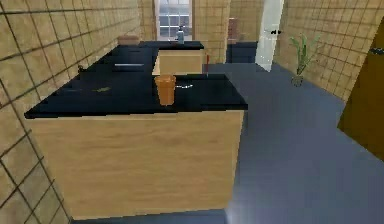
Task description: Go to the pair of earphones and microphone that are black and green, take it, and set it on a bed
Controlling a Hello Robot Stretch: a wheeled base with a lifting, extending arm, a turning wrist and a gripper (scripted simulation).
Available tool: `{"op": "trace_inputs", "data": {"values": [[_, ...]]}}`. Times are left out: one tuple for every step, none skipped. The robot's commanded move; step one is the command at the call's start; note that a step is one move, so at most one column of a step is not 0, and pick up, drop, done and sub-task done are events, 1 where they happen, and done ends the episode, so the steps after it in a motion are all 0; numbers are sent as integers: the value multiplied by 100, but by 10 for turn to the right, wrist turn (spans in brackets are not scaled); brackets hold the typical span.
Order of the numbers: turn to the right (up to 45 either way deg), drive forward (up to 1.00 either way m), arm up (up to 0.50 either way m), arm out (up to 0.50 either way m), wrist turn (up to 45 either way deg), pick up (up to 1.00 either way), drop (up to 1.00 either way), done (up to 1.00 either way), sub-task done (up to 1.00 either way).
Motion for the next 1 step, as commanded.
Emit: {"op": "trace_inputs", "data": {"values": [[360, 0, 0, 0, 0, 0, 0, 0, 0]]}}
